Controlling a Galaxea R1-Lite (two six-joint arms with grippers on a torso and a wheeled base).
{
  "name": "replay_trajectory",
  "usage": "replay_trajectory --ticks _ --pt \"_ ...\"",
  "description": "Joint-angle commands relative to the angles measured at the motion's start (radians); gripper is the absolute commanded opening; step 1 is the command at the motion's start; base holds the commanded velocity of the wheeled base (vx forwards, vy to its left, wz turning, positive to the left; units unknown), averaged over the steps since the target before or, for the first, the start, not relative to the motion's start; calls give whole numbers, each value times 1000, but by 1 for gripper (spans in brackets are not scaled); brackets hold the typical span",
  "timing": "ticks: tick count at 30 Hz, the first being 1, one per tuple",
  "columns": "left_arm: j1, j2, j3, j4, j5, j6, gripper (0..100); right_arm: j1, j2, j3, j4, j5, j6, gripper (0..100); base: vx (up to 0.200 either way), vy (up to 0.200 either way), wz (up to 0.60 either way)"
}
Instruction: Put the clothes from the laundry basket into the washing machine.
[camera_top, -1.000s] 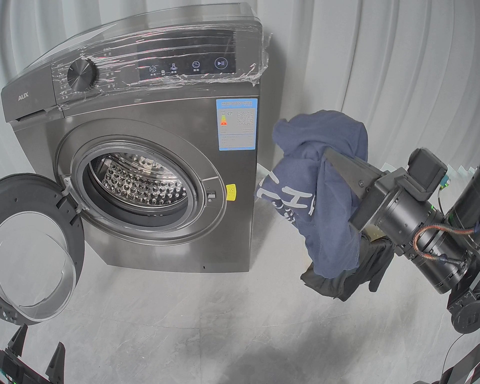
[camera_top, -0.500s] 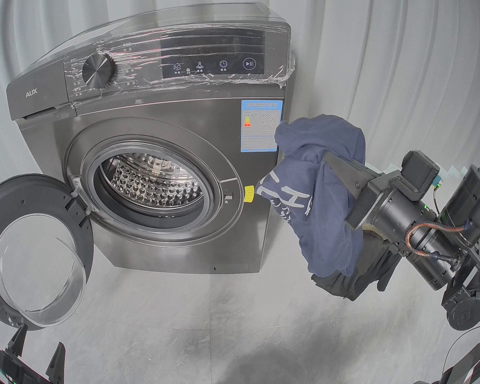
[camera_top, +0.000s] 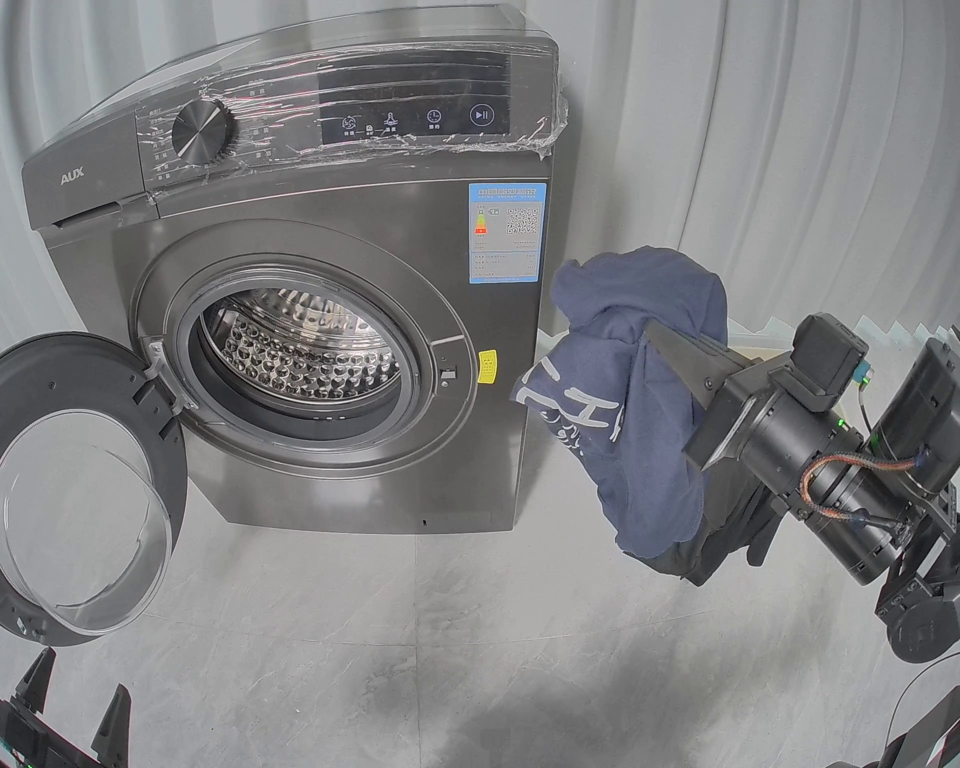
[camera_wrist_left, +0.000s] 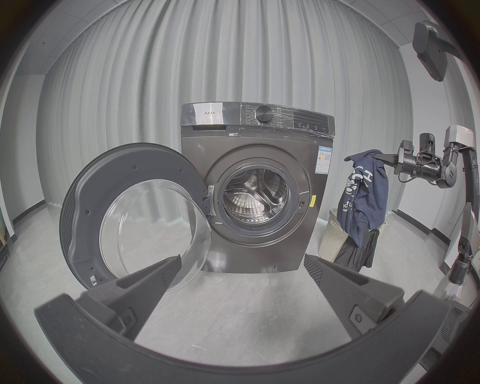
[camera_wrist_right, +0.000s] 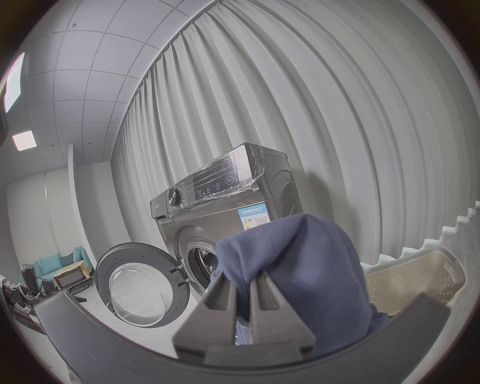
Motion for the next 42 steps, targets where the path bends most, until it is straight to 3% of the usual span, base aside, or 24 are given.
replay_trajectory --ticks 1,14,21,42 --pt "-1 -18 13 0 0 0 100 4 7 1 -1 0 0 0 0 200 0" --pt "-1 -18 13 0 0 0 100 24 19 -10 -4 -18 0 0 0 200 0" --pt "0 -18 13 0 0 -1 100 36 27 -36 -38 -18 0 0 0 0 0" --pt "-1 -18 13 0 0 -1 100 -54 49 -26 -23 -23 0 0 -57 0 0"
